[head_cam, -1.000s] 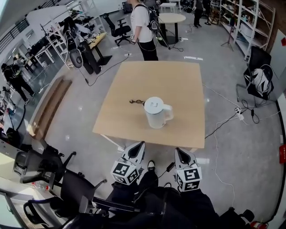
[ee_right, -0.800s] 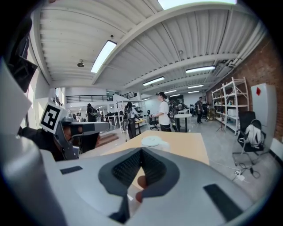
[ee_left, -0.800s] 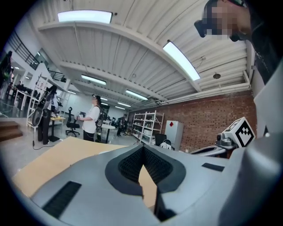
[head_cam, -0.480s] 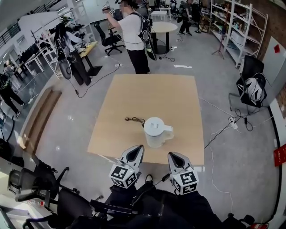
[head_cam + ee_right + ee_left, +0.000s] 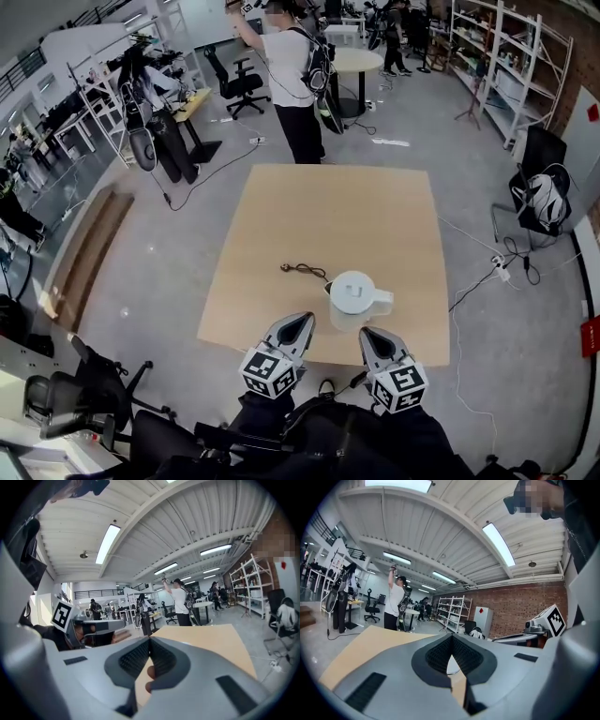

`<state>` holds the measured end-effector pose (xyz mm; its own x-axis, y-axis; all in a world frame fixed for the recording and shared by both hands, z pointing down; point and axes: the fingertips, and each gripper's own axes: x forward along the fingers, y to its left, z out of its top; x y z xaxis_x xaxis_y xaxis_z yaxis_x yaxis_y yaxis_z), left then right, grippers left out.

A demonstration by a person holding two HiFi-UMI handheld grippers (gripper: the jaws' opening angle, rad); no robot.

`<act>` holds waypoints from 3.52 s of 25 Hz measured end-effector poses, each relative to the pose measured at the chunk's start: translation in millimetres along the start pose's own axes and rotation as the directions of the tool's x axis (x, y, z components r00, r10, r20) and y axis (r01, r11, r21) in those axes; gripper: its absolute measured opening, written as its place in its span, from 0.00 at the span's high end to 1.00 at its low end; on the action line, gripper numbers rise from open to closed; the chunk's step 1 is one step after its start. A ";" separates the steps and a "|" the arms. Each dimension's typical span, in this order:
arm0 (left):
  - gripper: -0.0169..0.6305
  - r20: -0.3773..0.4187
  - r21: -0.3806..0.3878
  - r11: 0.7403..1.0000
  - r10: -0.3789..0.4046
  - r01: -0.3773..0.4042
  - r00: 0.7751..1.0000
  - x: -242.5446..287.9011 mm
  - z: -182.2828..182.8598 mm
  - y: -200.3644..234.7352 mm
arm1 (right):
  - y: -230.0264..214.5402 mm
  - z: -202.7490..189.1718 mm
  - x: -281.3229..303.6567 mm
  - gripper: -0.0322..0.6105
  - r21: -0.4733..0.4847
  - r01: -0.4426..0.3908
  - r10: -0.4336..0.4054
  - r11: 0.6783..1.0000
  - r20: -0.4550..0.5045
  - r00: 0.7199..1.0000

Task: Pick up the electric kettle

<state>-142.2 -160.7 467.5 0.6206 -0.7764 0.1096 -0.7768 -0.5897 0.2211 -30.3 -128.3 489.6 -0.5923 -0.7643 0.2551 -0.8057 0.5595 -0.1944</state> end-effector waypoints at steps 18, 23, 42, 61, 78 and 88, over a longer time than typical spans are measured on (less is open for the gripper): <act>0.97 0.017 -0.022 0.992 0.128 -0.128 0.992 14.5 8.7 43.3 | -48.6 11.7 32.4 0.94 -0.035 0.035 -0.035 0.999 -0.014 0.999; 0.97 0.006 -0.070 0.980 0.185 -0.184 0.983 18.4 -2.7 51.4 | -68.6 -1.1 32.9 0.94 -0.019 0.064 -0.065 0.998 -0.057 0.996; 0.97 -0.065 -0.011 0.963 0.269 -0.270 0.961 68.4 -58.1 87.0 | -167.3 -113.7 57.0 0.59 -0.011 0.302 -0.289 0.953 -0.324 0.901; 0.97 -0.076 -0.023 0.953 0.300 -0.303 0.951 72.6 -56.5 108.4 | -202.7 -147.6 101.7 0.59 -0.184 0.439 -0.476 0.880 -0.325 0.817; 0.97 -0.093 -0.018 0.949 0.311 -0.313 0.946 66.1 -59.0 118.0 | -210.7 -141.3 120.3 0.74 -0.235 0.468 -0.513 0.852 -0.192 0.837; 0.97 -0.089 -0.012 0.946 0.322 -0.324 0.943 58.2 -58.1 117.2 | -209.0 -129.1 125.0 0.74 -0.208 0.464 -0.499 0.861 -0.167 0.851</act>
<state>-190.9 -262.1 556.1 0.3442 -0.9020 0.2605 -0.9348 -0.3033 0.1848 63.3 -299.3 684.4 -0.1029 -0.8757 0.4718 -0.9699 0.1937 0.1479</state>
